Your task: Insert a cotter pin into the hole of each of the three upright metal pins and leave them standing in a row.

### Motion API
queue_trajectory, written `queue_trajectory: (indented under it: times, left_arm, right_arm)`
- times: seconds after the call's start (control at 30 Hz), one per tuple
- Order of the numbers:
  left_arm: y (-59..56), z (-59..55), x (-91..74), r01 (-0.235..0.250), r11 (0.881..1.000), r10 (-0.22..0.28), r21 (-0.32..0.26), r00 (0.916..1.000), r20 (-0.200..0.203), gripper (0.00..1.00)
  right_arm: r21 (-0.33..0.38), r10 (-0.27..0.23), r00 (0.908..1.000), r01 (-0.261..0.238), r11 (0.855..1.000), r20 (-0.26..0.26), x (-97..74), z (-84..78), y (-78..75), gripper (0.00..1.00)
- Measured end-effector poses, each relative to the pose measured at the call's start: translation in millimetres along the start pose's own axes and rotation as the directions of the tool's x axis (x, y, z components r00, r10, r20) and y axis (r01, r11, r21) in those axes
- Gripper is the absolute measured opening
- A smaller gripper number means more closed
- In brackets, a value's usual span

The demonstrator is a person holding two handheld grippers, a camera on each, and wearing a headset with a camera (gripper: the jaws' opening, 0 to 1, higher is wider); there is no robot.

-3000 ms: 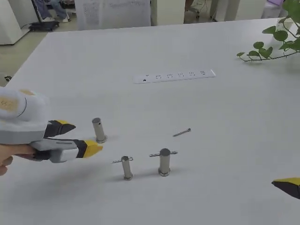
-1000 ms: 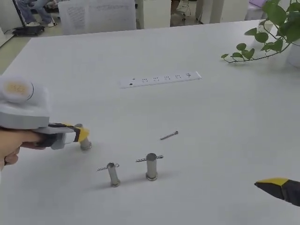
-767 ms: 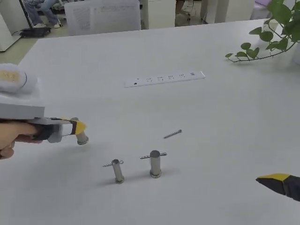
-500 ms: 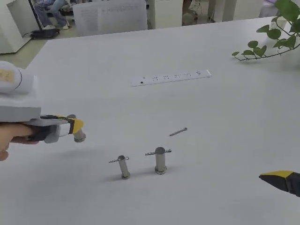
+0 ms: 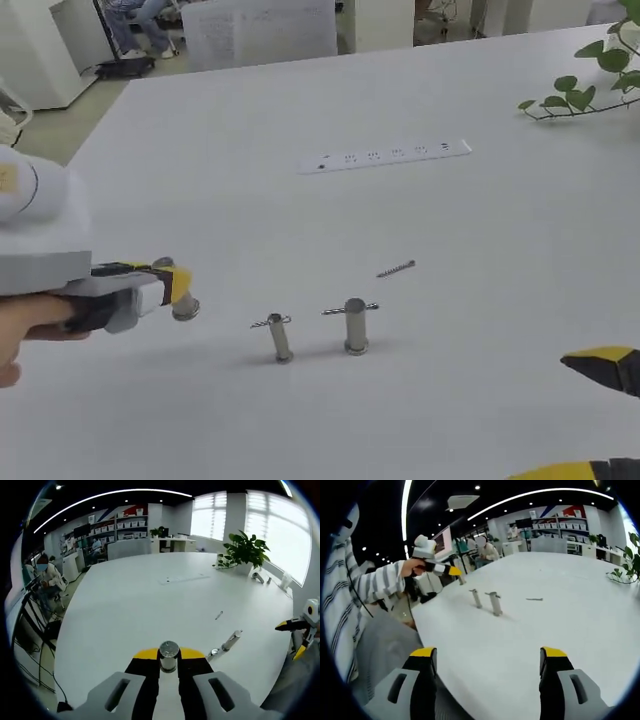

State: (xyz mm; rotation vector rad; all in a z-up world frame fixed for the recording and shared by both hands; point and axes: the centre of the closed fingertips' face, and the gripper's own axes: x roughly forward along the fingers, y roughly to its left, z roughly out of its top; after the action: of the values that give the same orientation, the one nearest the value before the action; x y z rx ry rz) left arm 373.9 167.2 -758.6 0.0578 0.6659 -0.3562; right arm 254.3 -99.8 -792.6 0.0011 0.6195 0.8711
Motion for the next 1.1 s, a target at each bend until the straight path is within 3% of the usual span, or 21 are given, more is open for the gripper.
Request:
queue_trajectory:
  times: [0.4,0.53,0.87,0.97,1.1]
  left_arm:
    - [-32.0,-22.6,-23.2,0.011,1.0,-0.012,-0.029,0.9995,-0.03,0.11]
    - [-41.7,-34.6,-20.6,0.009,0.998,-0.012,-0.064,0.9987,-0.049,0.11]
    - [-74.4,-52.2,-9.3,0.028,0.998,-0.032,-0.055,0.9973,-0.067,0.11]
    - [-79.2,-56.5,-6.2,0.023,0.999,-0.026,-0.042,0.997,-0.073,0.11]
    - [-86.0,-62.8,-2.1,0.023,0.997,-0.028,-0.072,0.9971,-0.071,0.11]
  right_arm:
    - [-0.01,-0.013,0.9999,0.013,1.0,-0.001,0.4,-1.2,-3.7,0.85]
    - [-0.014,-0.017,0.9998,0.016,1.0,-0.007,1.4,-2.2,-3.0,0.85]
    - [-0.011,-0.009,0.9998,0.009,1.0,-0.017,3.4,-4.5,-0.8,0.83]
    - [-0.006,-0.011,0.9998,0.011,1.0,-0.017,2.9,-4.7,-1.3,0.82]
    - [-0.004,-0.008,0.9997,0.008,1.0,-0.022,2.3,-6.6,-1.7,0.82]
